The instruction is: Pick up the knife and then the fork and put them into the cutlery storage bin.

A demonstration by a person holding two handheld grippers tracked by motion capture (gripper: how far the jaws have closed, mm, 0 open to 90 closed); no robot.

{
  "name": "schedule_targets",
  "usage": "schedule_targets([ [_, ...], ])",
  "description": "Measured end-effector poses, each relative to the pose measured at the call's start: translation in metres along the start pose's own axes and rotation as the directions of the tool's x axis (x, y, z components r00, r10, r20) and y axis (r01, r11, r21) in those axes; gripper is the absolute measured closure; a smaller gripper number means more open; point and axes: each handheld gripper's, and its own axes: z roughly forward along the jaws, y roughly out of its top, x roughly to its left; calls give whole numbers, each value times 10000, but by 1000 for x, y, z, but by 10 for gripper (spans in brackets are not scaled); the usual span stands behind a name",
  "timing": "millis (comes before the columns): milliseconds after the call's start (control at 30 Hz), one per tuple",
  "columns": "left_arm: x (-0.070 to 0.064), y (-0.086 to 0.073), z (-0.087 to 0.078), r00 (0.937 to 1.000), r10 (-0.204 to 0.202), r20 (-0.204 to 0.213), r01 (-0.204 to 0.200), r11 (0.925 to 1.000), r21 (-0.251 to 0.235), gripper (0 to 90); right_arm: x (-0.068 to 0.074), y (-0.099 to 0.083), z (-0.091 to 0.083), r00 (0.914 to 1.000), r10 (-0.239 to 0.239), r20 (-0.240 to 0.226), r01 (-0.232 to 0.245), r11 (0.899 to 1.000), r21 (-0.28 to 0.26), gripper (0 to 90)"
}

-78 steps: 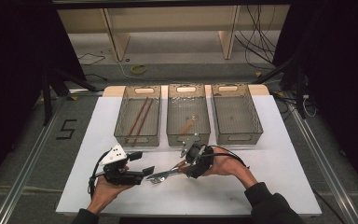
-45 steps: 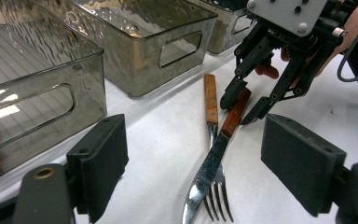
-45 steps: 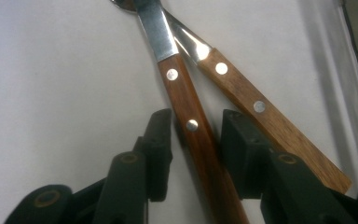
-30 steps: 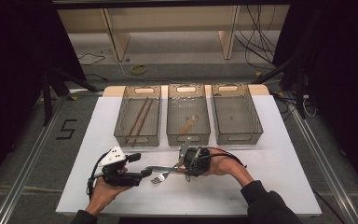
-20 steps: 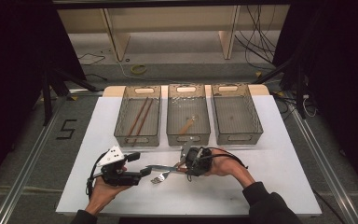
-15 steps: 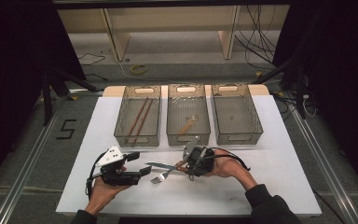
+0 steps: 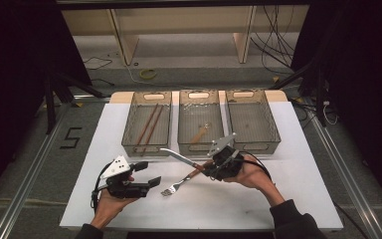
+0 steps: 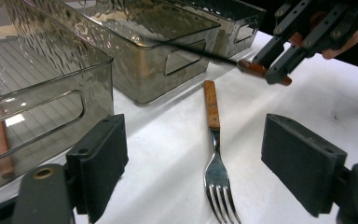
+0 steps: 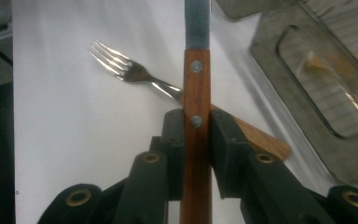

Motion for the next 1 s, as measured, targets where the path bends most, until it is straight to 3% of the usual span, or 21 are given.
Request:
schedule_targets([
  [267,2,0,-1,9999,-123,-50,122,9998,-178,210,-15,-8,-14,9967,739,325,-721,9958,-561,771],
  [567,2,-1,-2,9999,-96,-136,93,9997,-244,210,-30,-15,-32,9848,1520,843,-1417,9829,-1174,771],
  [600,2,-1,-2,9999,-100,-133,97,9996,-253,210,-31,-16,-36,9812,1568,1123,-1421,9814,-1288,772],
  [700,2,-1,-2,9999,-106,-124,102,9996,-255,210,-37,-17,-48,9738,1810,1376,-1572,9733,-1674,772],
  [1000,1,-1,0,9999,-139,-98,137,9997,-219,211,-59,-31,-75,9331,2867,2169,-2316,9408,-2475,773],
])
